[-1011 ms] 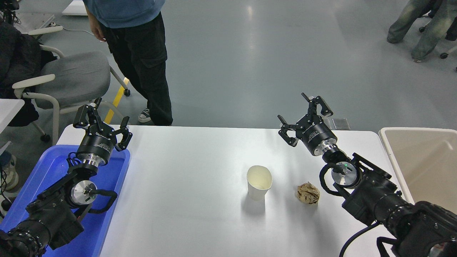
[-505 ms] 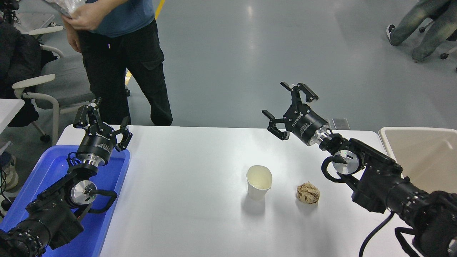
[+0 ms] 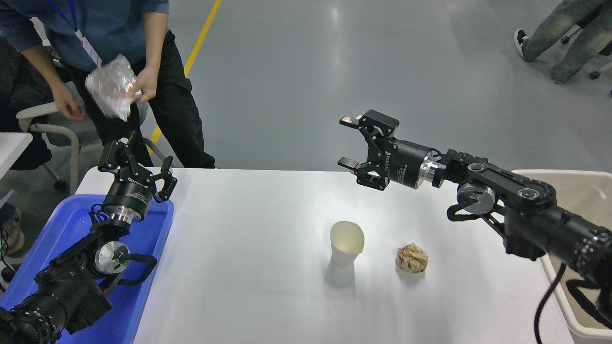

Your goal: Dispose of the paper cup in the dustbin

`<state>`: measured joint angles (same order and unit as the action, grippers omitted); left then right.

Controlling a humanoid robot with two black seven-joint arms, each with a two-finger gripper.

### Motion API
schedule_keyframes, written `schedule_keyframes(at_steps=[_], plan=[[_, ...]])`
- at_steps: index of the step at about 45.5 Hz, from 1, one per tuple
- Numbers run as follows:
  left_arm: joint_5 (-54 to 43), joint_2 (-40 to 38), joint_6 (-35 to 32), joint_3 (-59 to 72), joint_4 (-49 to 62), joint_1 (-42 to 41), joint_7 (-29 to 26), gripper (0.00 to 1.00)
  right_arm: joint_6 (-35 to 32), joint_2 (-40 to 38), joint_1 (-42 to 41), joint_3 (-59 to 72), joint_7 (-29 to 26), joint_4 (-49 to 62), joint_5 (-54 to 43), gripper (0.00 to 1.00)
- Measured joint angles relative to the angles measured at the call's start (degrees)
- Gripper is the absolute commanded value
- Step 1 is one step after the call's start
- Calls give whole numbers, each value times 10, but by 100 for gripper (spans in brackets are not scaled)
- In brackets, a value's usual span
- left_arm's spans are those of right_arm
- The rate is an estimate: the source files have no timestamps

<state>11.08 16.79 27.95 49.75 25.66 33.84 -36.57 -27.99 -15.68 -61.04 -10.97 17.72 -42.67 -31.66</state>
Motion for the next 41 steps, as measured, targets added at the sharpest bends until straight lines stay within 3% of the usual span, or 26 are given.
schedule_keyframes(at_steps=[21, 41], plan=[[0, 0, 0, 0, 0, 0, 0, 100, 94, -1, -47, 167, 39, -9, -200, 100], [0, 0, 0, 0, 0, 0, 0, 100, 148, 0, -32, 250, 61, -10, -274, 100]])
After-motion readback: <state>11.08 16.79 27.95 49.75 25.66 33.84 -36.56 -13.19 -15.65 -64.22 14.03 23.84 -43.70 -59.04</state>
